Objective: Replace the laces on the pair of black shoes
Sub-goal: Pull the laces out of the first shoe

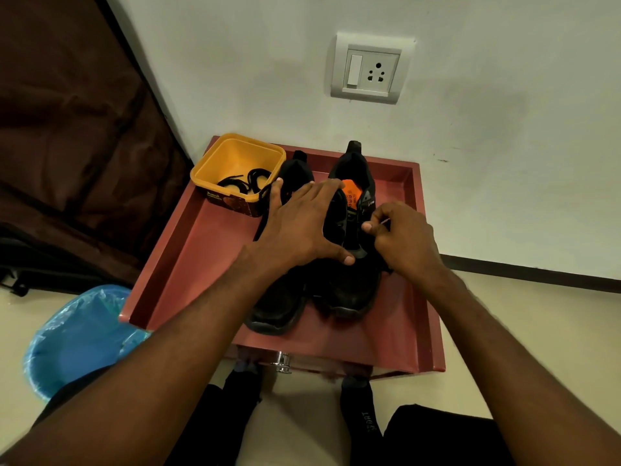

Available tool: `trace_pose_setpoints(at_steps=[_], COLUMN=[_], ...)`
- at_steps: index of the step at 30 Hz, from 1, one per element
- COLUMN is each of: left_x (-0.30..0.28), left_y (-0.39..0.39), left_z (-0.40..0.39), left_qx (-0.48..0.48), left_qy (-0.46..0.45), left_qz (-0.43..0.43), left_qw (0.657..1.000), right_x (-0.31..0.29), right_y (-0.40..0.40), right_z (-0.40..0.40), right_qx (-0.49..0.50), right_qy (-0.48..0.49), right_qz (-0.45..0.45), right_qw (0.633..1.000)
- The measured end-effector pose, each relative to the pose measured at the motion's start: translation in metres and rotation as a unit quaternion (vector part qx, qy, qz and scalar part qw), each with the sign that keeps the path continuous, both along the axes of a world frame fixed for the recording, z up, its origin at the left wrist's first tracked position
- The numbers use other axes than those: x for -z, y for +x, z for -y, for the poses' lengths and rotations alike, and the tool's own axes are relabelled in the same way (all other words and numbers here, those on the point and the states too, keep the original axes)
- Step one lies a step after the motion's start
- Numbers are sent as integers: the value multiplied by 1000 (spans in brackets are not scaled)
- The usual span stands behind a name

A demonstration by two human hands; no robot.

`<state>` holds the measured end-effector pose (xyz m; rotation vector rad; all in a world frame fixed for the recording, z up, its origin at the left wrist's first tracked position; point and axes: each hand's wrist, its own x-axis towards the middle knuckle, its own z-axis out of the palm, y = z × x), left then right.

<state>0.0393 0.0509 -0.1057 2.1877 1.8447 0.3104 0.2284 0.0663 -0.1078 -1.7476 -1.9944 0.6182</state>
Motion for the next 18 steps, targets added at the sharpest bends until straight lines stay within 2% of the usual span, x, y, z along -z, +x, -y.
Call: trace_pose_setpoints(at_steps=[2, 4, 6, 8, 10, 13, 14, 16, 18], left_x=[0, -1, -1, -3, -6, -8, -7, -3, -1], left_y=[0, 0, 1, 1, 2, 8, 10, 16, 21], left_z=[0, 1, 2, 4, 5, 7, 8, 12, 15], left_qx=[-2, -4, 0, 13, 31, 39, 40, 42, 36], left_qy=[-3, -6, -6, 0, 27, 94, 113, 136, 134], left_qz=[-1, -2, 0, 3, -1, 13, 17, 5, -13], left_qw=[1000, 1000, 1000, 1000, 999, 995, 993, 990, 990], right_x=[5, 10, 11, 9, 9, 7, 6, 2, 1], right_y=[4, 9, 13, 18, 23, 26, 25, 20, 17], right_z=[-5, -10, -12, -13, -13, -7, -6, -5, -7], right_qx=[46, 122, 186, 214, 211, 120, 81, -6, -100], right_qy=[1, -23, -84, -124, -111, -33, -1, 37, 20], right_qz=[-9, -115, -250, -305, -239, -52, -31, -55, -87], right_qw=[999, 986, 946, 920, 941, 991, 996, 998, 991])
